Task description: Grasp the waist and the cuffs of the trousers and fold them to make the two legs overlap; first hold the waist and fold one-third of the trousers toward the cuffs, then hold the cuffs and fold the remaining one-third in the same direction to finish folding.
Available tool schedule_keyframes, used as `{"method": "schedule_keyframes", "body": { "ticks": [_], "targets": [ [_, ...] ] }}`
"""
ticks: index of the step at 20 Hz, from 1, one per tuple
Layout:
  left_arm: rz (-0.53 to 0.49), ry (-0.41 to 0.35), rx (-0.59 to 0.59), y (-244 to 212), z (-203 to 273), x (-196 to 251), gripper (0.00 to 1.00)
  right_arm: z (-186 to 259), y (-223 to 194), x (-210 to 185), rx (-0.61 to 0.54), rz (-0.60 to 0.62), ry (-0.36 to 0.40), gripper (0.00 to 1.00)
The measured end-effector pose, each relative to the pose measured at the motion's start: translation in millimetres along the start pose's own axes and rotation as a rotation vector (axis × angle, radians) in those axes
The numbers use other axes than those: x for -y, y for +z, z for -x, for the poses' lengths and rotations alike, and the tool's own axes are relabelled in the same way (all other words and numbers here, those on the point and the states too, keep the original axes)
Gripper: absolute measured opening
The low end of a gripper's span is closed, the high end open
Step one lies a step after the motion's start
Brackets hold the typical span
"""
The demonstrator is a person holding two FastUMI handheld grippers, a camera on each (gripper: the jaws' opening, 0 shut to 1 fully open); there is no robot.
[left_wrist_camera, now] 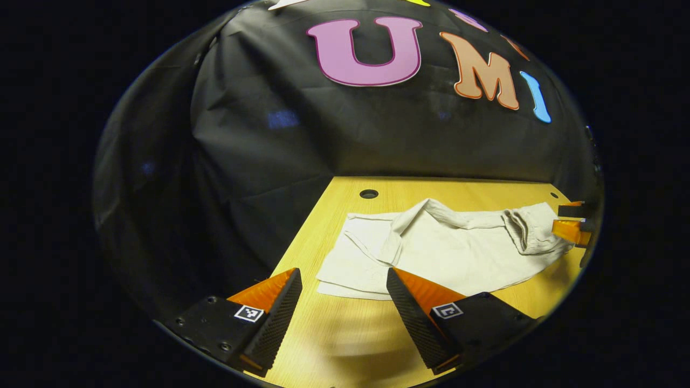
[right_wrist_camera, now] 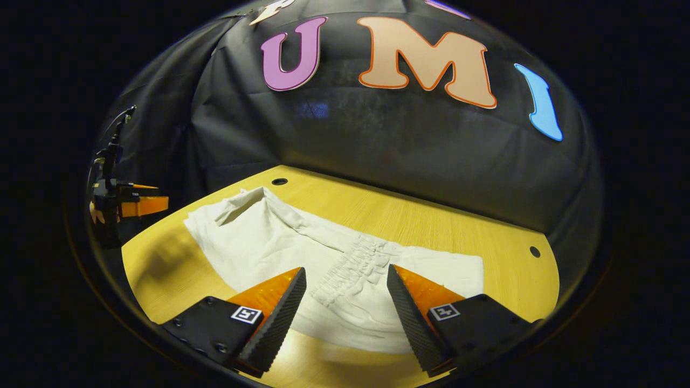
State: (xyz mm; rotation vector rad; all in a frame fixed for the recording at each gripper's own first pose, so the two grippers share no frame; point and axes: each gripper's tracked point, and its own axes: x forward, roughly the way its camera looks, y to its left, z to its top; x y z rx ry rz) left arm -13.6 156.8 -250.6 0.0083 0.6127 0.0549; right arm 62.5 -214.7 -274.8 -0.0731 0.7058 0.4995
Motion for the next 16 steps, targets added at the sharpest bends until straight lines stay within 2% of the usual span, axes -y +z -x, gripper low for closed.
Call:
{"method": "schedule_keyframes", "body": {
  "ticks": [7, 14, 16],
  "targets": [
    [0.118, -0.001, -0.096, -36.2, -64.4, -13.6, 0.97, 14.7, 2.1, 17.8, -0.014, -0.002, -0.075, 0.98],
    [0.092, 0.008, -0.161, -54.8, -103.5, -9.0, 0.95, 20.4, -7.7, 25.3, -0.040, -0.017, -0.127, 0.98],
    [0.092, 0.014, -0.133, -51.4, -107.6, -10.0, 0.96, 21.2, -8.2, 24.4, -0.042, -0.018, -0.131, 0.99]
  ]
}}
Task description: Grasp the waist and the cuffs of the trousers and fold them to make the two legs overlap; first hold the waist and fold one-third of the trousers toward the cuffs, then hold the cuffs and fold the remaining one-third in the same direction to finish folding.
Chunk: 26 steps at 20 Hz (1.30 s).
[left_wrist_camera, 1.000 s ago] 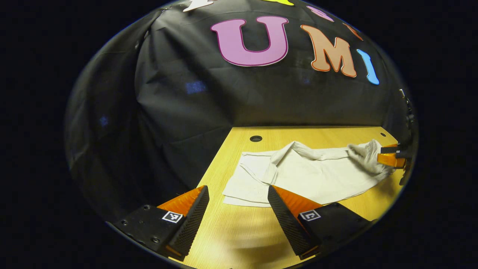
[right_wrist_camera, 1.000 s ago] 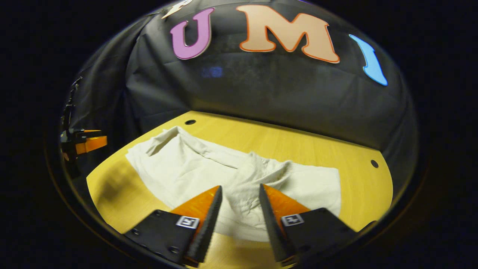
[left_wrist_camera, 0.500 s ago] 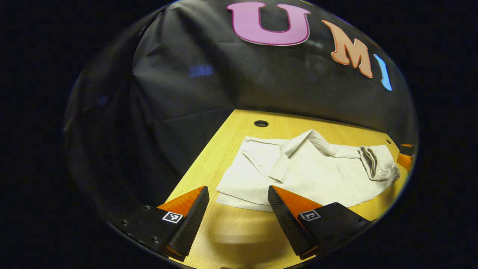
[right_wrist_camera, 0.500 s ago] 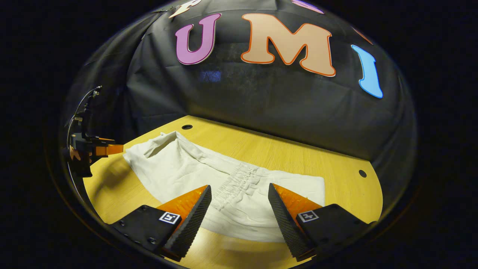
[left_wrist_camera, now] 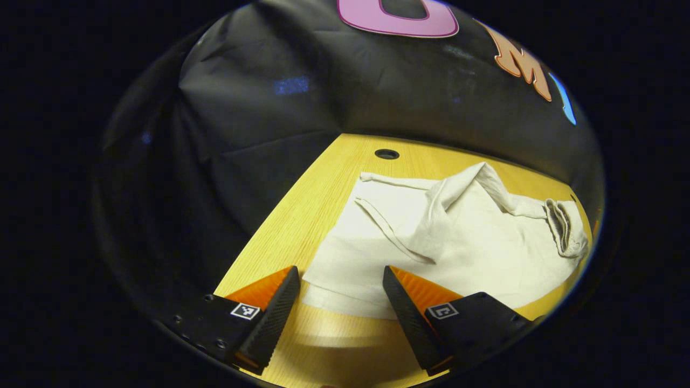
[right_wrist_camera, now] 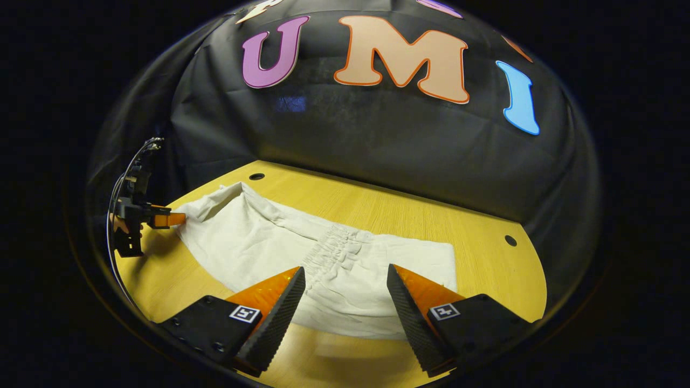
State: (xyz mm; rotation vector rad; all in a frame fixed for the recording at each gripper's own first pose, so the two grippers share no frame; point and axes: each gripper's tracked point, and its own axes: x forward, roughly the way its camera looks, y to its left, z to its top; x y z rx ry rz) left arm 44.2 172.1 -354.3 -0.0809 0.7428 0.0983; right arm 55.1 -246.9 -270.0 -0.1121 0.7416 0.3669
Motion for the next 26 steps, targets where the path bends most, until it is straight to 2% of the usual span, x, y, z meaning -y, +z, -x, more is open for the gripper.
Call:
{"method": "schedule_keyframes", "body": {
  "ticks": [2, 3, 5, 8, 10, 12, 14, 16, 20, 26],
  "targets": [
    [0.020, 0.012, -0.002, -0.7, 2.6, 1.1, 0.96, 0.6, -1.1, 1.1, -0.002, -0.002, -0.003, 0.98],
    [0.032, 0.012, -0.002, 0.1, 2.2, 0.7, 0.93, 0.9, -1.4, 3.0, -0.002, -0.006, -0.006, 0.98],
    [0.034, 0.001, -0.003, 4.3, 5.3, 4.4, 0.78, 2.7, -3.7, 6.2, -0.005, -0.020, -0.011, 0.98],
    [0.052, -0.036, 0.002, 6.1, 6.3, 24.1, 0.25, 7.2, -8.2, 14.3, -0.011, -0.031, -0.017, 0.98],
    [0.086, -0.019, 0.004, 7.0, 4.5, 24.8, 0.04, 11.9, -11.5, 21.1, -0.014, -0.035, -0.020, 0.98],
    [0.164, -0.028, -0.015, 7.7, 6.0, 27.4, 0.00, 18.3, -10.5, 30.2, -0.004, -0.035, -0.026, 0.99],
    [0.312, -0.049, 0.032, 25.3, 12.1, 32.5, 0.00, 25.0, -9.9, 40.8, 0.000, -0.038, -0.036, 0.99],
    [0.371, -0.068, 0.083, 47.5, 21.4, 37.8, 0.00, 33.3, -10.0, 51.1, 0.009, -0.048, -0.045, 0.99],
    [0.278, -0.114, 0.144, 82.6, 44.3, 69.5, 0.00, 47.8, -12.6, 64.5, 0.021, -0.077, -0.040, 0.98],
    [0.225, -0.190, 0.220, 129.3, 71.3, 136.4, 0.00, 68.0, -17.9, 93.0, 0.041, -0.102, -0.046, 0.99]
  ]
}}
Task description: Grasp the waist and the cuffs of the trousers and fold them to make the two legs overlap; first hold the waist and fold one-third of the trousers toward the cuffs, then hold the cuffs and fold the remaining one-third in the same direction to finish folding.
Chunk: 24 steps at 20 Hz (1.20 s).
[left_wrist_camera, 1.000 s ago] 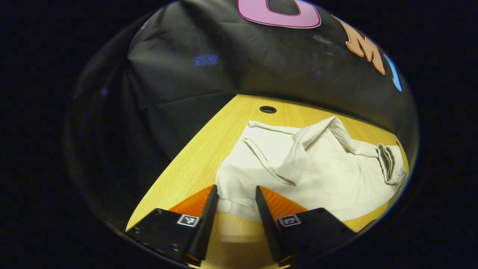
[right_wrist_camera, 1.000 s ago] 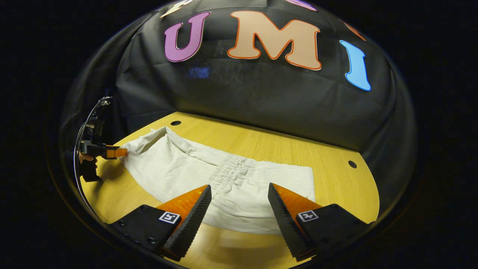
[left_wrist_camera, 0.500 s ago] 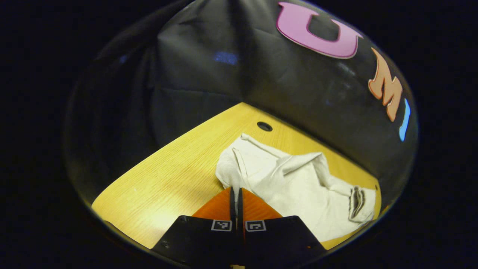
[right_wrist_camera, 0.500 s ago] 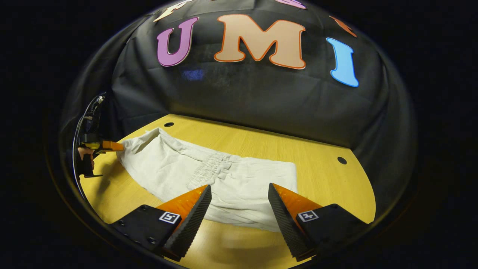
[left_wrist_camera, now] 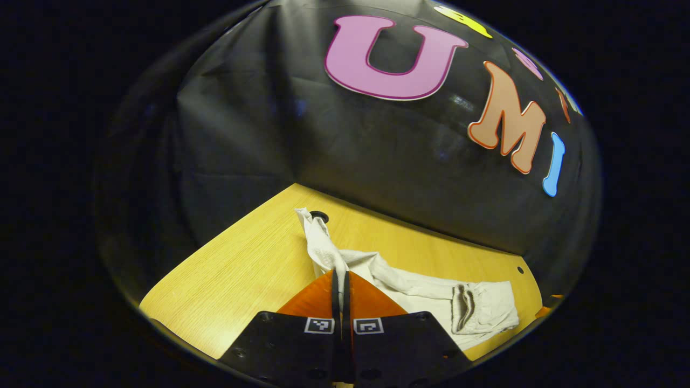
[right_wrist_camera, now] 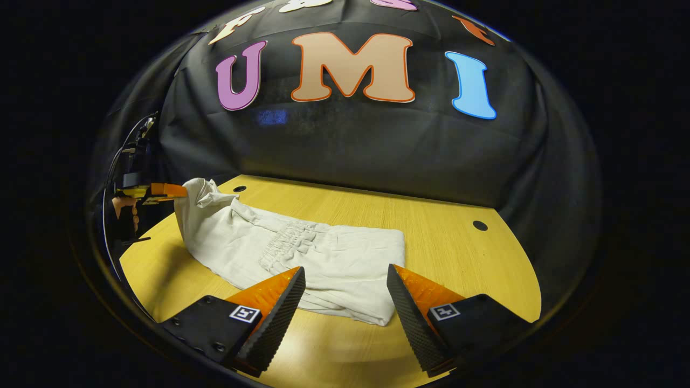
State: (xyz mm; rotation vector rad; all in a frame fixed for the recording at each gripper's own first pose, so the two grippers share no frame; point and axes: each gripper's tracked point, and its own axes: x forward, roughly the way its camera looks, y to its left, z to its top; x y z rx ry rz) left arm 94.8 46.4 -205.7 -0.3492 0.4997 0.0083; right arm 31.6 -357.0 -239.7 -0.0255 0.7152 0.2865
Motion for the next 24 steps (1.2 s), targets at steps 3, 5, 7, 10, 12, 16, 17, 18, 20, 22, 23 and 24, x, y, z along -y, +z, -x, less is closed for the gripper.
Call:
{"method": "schedule_keyframes", "body": {
  "ticks": [3, 5, 7, 10, 12, 16, 17, 18, 20, 22, 23, 24],
  "targets": [
    [-0.024, -0.041, 0.023, 14.3, 3.0, 33.4, 0.00, 11.1, -3.5, 15.0, 0.007, -0.010, -0.005, 0.98],
    [-0.038, -0.065, 0.032, 20.1, 4.4, 56.6, 0.00, 15.9, -7.8, 25.6, 0.006, -0.020, -0.008, 0.99],
    [-0.052, -0.090, 0.038, 23.7, 6.3, 79.1, 0.00, 22.9, -10.3, 36.3, 0.011, -0.035, -0.014, 0.98],
    [-0.091, -0.136, 0.045, 26.7, 8.4, 121.7, 0.00, 37.5, -14.1, 55.8, 0.022, -0.058, -0.031, 0.99],
    [-0.109, -0.171, 0.048, 28.1, 9.3, 149.5, 0.00, 45.8, -16.8, 69.7, 0.028, -0.066, -0.045, 0.98],
    [-0.139, -0.243, 0.046, 25.1, 7.8, 204.9, 0.00, 62.4, -23.4, 94.6, 0.033, -0.092, -0.077, 0.98],
    [-0.144, -0.263, 0.047, 23.9, 8.1, 218.6, 0.00, 67.7, -25.7, 101.0, 0.033, -0.096, -0.086, 0.98],
    [-0.151, -0.284, 0.045, 21.7, 7.4, 232.8, 0.00, 72.2, -26.3, 106.3, 0.034, -0.099, -0.092, 0.98],
    [-0.166, -0.321, 0.036, 14.5, 7.2, 260.3, 0.00, 79.0, -29.8, 115.9, 0.037, -0.104, -0.105, 0.98],
    [-0.178, -0.361, 0.022, 4.6, 8.0, 289.1, 0.00, 86.1, -34.5, 124.5, 0.033, -0.107, -0.116, 0.98],
    [-0.184, -0.381, 0.014, -0.3, 8.1, 303.3, 0.00, 89.3, -36.0, 127.9, 0.031, -0.110, -0.121, 0.98],
    [-0.192, -0.399, 0.005, -5.8, 7.2, 317.4, 0.00, 90.7, -36.7, 128.2, 0.030, -0.115, -0.125, 0.98]
  ]
}}
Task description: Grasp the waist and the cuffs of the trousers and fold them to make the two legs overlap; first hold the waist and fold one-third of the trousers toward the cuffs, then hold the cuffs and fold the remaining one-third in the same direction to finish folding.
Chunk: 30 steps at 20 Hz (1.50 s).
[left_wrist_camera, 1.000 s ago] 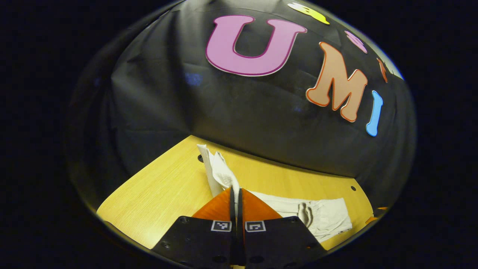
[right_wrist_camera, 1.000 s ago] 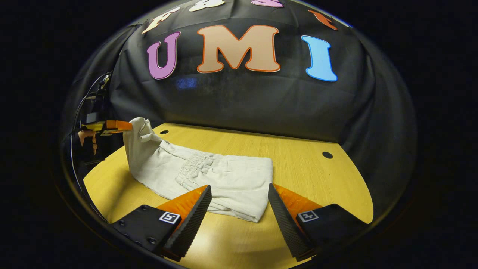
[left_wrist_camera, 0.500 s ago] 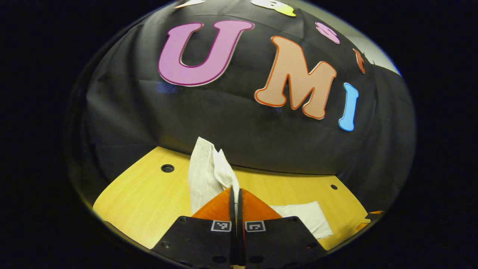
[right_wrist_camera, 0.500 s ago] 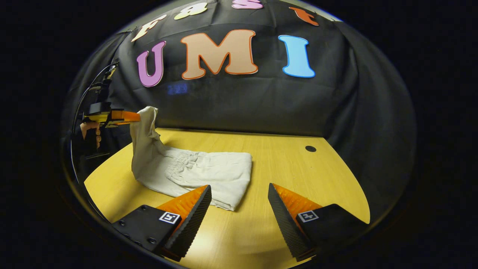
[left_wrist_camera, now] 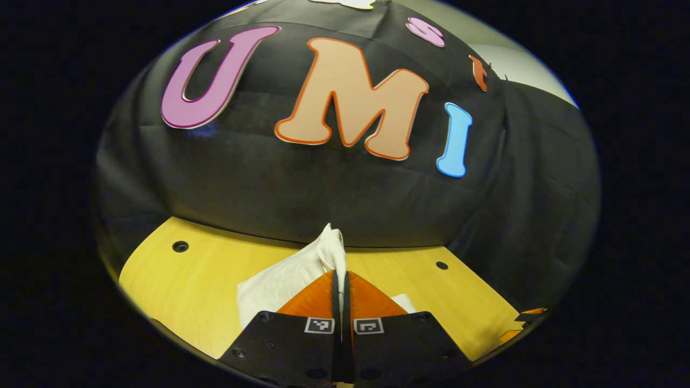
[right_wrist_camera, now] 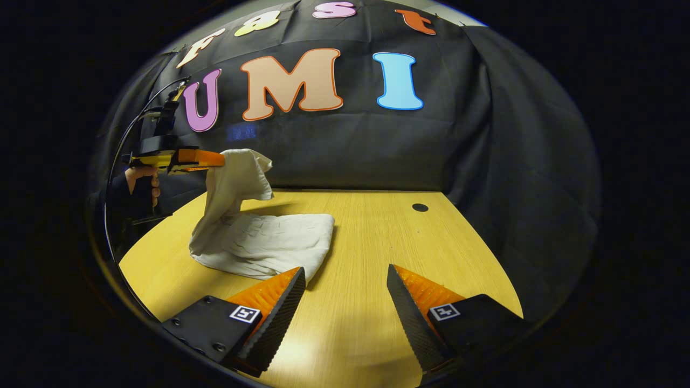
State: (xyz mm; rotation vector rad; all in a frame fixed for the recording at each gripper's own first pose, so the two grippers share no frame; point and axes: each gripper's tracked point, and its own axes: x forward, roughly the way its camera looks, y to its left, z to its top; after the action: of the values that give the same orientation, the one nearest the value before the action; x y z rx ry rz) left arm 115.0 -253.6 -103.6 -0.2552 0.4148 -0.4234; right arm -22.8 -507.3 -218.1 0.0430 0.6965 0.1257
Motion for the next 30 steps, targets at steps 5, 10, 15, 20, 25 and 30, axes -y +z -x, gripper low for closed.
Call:
{"method": "schedule_keyframes", "body": {
  "ticks": [5, 10, 15, 20, 25, 30],
  "targets": [
    [-0.028, -0.063, -0.057, -23.8, -24.2, 52.7, 0.00, 7.6, -5.0, 19.3, 0.004, 0.001, -0.016, 0.98],
    [-0.036, -0.151, -0.117, -66.8, -26.8, 97.4, 0.00, 13.1, -11.3, 31.4, -0.005, -0.011, -0.014, 0.98],
    [-0.121, -0.159, -0.216, -135.7, -13.5, 107.6, 0.00, 7.0, -8.8, 25.9, 0.002, 0.006, 0.031, 0.99],
    [-0.146, -0.191, -0.195, -146.6, 11.8, 119.0, 0.36, 1.5, 6.2, 2.8, 0.026, 0.044, 0.112, 0.99],
    [-0.206, -0.094, -0.087, -102.3, 45.7, 87.1, 0.95, -2.5, 40.8, -30.9, 0.095, 0.027, 0.160, 0.99],
    [-0.227, 0.048, 0.021, -46.8, 84.5, 26.0, 0.94, 0.0, 86.5, -78.9, 0.195, 0.012, 0.190, 0.96]
  ]
}}
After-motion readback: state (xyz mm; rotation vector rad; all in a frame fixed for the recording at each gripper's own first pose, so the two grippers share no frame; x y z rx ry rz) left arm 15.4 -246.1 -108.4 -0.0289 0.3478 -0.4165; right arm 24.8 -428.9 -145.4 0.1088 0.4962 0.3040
